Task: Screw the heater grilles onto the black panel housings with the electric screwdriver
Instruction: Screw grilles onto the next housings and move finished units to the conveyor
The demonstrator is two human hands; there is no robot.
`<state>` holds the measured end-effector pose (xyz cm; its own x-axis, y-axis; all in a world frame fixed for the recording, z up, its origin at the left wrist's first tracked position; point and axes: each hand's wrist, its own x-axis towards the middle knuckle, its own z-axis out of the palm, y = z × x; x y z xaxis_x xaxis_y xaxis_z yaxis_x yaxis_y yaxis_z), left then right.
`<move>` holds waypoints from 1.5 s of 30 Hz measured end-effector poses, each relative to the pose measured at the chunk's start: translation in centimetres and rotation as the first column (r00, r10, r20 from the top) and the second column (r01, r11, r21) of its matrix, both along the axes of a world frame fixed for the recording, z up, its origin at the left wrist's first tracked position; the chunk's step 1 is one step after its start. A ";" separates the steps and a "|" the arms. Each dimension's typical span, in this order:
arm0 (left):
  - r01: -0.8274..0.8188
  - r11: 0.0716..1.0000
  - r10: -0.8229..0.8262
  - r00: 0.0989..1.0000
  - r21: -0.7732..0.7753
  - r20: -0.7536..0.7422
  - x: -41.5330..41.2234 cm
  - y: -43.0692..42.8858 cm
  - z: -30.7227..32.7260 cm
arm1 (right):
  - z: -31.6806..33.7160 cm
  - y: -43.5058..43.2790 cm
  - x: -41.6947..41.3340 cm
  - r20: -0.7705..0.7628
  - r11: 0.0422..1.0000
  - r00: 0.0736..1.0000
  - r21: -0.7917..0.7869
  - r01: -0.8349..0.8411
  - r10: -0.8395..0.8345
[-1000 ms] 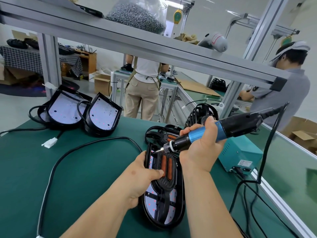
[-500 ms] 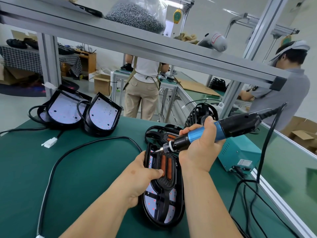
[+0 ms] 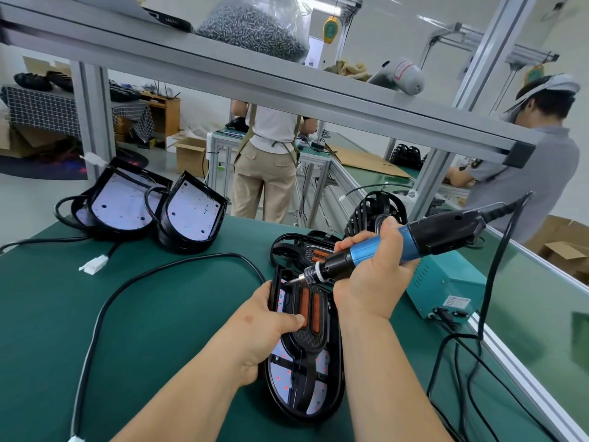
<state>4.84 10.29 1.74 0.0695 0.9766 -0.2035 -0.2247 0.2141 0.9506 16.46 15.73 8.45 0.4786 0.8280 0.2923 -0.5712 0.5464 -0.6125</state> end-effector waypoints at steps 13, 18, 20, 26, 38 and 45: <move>-0.005 1.000 0.005 1.000 0.003 0.020 0.2 0.0 0.2 | -0.1 0.1 0.1 -0.019 1.000 1.000 -0.011 0.005 -0.005; -0.012 1.000 0.012 1.000 -0.002 0.023 0.2 0.1 0.1 | -0.1 0.0 0.1 -0.017 1.000 1.000 -0.007 0.004 -0.005; -0.015 1.000 0.015 1.000 0.001 0.015 0.2 0.0 0.1 | -0.1 0.0 0.1 -0.016 1.000 1.000 -0.013 0.006 -0.006; -0.015 1.000 0.015 1.000 -0.002 0.000 0.2 -0.1 0.3 | -0.1 0.1 0.1 -0.023 1.000 1.000 -0.028 0.000 0.000; -0.017 0.998 0.019 0.999 -0.054 0.032 -0.4 -0.1 0.4 | 0.3 0.4 1.7 -0.047 0.990 0.999 -0.138 -0.025 0.019; -0.017 0.993 0.020 0.999 -0.119 0.024 -3.3 0.4 0.7 | 0.1 0.4 6.4 -0.118 0.842 0.983 -0.508 -0.179 0.138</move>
<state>1.54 10.68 2.48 0.0579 0.9468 -0.3166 -0.2534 0.3207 0.9127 22.89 16.17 8.54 0.3307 0.9158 -0.2280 -0.6776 0.0622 -0.7328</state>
